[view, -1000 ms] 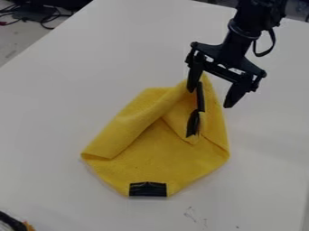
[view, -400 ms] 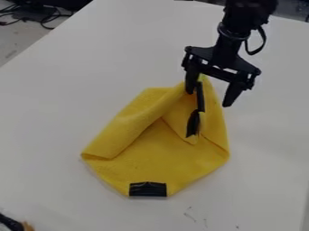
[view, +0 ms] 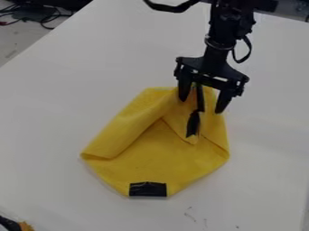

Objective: Move the cloth from left to right

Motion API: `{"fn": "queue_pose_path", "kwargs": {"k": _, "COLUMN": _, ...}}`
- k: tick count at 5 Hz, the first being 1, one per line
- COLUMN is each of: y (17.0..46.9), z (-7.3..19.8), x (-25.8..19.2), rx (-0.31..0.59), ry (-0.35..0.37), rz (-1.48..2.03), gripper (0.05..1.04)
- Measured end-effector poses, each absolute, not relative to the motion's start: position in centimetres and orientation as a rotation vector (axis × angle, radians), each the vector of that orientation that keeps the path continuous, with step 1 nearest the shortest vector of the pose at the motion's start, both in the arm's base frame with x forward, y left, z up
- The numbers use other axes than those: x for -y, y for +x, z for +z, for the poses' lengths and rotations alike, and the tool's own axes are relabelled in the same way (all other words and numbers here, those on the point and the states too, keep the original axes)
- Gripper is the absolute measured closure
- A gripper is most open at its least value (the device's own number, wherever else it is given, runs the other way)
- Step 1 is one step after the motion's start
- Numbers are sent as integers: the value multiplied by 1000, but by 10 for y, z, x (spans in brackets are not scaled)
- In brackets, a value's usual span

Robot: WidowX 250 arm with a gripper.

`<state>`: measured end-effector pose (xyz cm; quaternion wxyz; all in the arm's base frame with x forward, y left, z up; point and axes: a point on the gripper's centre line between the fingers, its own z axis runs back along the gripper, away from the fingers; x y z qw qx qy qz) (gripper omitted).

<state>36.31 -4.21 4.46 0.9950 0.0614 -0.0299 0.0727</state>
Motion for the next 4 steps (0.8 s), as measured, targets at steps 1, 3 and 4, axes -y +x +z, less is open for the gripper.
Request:
{"fn": "queue_pose_path", "kwargs": {"k": 1, "y": 363, "z": 42, "x": 43, "rx": 55, "ry": 117, "rz": 144, "gripper": 146}}
{"fn": "queue_pose_path", "kwargs": {"k": 3, "y": 364, "z": 31, "x": 40, "rx": 32, "ry": 102, "rz": 121, "gripper": 749}}
{"fn": "queue_pose_path", "kwargs": {"k": 4, "y": 365, "z": 33, "x": 40, "rx": 29, "ry": 103, "rz": 115, "gripper": 927}}
